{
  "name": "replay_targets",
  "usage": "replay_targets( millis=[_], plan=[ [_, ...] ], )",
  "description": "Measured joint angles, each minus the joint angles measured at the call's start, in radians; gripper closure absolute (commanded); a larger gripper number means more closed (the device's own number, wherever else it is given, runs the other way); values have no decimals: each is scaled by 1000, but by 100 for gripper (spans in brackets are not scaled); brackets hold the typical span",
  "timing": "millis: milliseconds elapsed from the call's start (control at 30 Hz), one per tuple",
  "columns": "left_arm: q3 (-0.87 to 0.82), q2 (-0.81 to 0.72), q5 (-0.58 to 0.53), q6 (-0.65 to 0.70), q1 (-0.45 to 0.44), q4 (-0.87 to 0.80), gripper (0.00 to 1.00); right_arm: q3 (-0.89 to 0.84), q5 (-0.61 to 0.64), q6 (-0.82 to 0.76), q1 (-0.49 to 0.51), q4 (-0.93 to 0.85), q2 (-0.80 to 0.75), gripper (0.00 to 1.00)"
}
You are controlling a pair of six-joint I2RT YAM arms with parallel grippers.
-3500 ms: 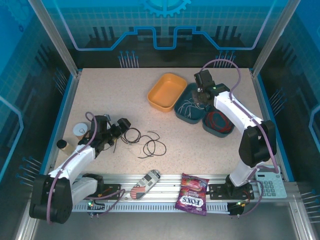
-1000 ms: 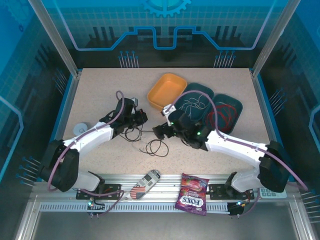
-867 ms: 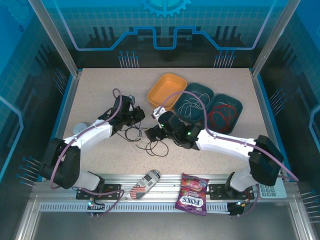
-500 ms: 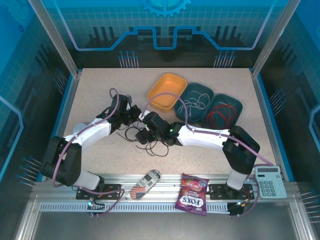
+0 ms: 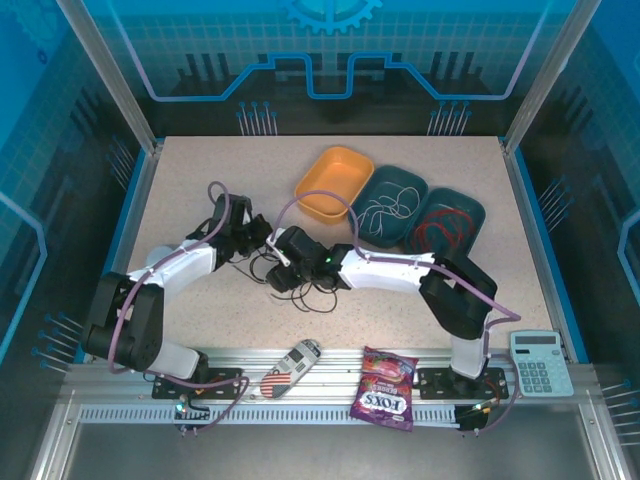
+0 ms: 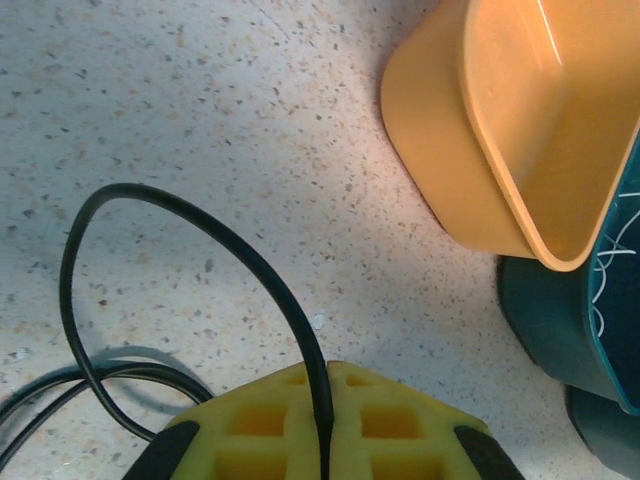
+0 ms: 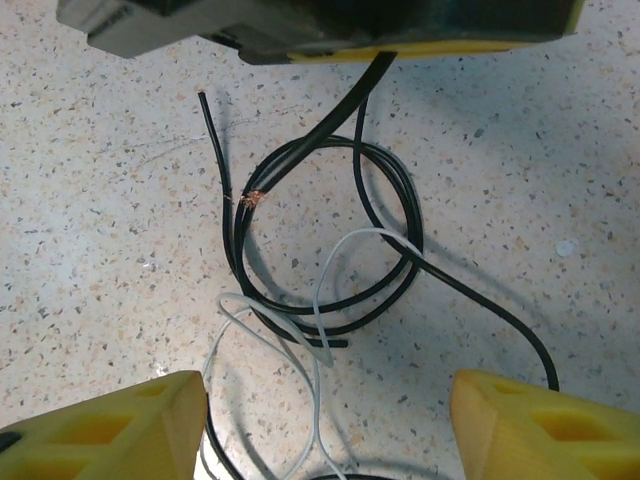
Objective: Untangle the cables
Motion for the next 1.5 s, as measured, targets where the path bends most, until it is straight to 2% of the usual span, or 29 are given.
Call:
replay_targets(
  millis=[700,1233,1433,1500],
  plan=[
    [-29,13,-97,-26,61,3,100,129,49,-69,6,-21,137,43],
    [-58,19,-130,-26,83,2,99,145,-25,-72,3,17,186,50],
    [-58,20,-131,-28,89,3,99,145,-60,-68,-4,46,194,62],
    [-58,21,-100,-25,79,-2,99,151,-84,-70,-6,105,205,65]
  ],
)
